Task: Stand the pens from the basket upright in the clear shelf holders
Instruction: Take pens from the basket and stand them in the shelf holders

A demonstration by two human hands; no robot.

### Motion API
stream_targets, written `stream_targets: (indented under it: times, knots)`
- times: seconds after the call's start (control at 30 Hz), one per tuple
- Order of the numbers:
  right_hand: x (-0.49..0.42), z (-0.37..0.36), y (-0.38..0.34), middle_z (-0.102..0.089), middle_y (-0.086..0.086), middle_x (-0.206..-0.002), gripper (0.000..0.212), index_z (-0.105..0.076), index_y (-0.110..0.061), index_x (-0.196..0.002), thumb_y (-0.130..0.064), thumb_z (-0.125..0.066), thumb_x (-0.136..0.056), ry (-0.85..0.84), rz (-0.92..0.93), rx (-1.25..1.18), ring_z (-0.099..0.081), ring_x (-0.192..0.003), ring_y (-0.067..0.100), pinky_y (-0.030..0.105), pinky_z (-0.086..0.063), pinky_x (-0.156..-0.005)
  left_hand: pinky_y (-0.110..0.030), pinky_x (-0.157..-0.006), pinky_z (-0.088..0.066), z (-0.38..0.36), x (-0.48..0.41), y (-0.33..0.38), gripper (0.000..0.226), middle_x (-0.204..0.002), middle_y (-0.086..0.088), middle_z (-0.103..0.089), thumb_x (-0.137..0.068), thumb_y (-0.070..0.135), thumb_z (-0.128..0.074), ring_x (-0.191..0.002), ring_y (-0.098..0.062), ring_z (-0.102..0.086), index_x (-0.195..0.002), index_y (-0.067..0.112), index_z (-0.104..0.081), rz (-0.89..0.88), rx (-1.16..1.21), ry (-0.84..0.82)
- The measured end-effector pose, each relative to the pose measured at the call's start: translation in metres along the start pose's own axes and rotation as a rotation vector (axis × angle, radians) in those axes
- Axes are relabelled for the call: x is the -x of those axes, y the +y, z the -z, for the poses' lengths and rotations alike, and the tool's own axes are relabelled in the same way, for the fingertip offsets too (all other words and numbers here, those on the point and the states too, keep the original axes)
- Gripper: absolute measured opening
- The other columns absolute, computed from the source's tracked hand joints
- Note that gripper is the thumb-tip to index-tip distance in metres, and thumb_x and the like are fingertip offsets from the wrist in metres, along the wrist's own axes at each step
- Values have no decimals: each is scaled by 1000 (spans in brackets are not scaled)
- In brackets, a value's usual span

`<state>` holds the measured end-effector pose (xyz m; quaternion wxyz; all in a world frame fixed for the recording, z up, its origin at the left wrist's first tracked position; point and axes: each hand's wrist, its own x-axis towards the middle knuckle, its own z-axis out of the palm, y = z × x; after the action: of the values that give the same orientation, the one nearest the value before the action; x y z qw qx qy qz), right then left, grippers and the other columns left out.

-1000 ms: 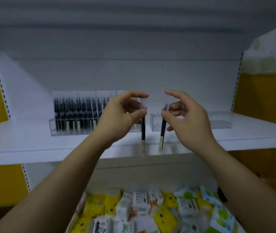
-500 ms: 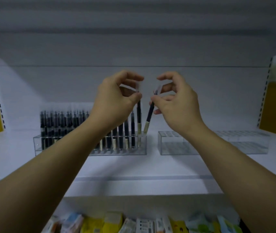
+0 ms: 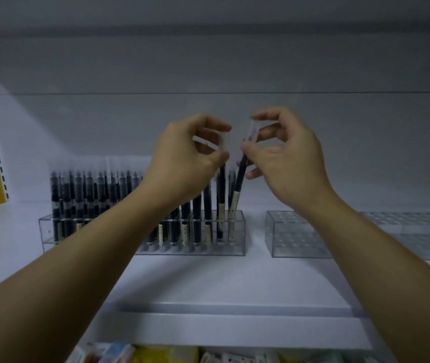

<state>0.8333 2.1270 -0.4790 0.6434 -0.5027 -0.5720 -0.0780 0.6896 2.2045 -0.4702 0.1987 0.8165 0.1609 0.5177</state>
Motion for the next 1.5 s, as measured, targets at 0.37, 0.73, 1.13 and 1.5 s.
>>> stream_targets:
  times: [0.37, 0.73, 1.13, 1.5]
  knots:
    - [32, -12, 21, -62, -17, -89, 29, -63, -34, -112, -20, -68, -87, -66, 111, 256, -61, -78, 0, 9, -48, -61, -23, -106, -32, 4, 12, -13, 30, -103, 25, -54, -87, 28, -67, -109, -3, -51, -115, 34, -57, -54, -300, -19]
    - [50, -21, 32, -49, -25, -90, 59, -32, -42, -141, -26, -59, -91, -132, 149, 427, -57, -77, 1, 15, -45, -64, -57, -105, -37, 8, 6, -9, 32, -117, 19, -54, -88, 36, -66, -84, -16, -52, -118, 35, -55, 41, -303, -73]
    - [49, -21, 36, -47, -20, -91, 58, -27, -36, -141, -29, -58, -92, -126, 138, 463, -56, -78, 4, 21, -44, -68, -54, -113, -26, 4, 16, -12, 30, -105, 23, -48, -85, 33, -69, -110, -4, -43, -111, 33, -54, -93, -442, -84]
    - [50, -17, 37, -46, -19, -106, 66, -27, -38, -144, -36, -58, -86, -77, 172, 482, -47, -90, -1, 17, -43, -73, -52, -120, -2, -1, 31, -10, 59, -145, 9, -42, -86, 38, -63, -139, -15, -30, -141, 32, -41, -155, -637, -99]
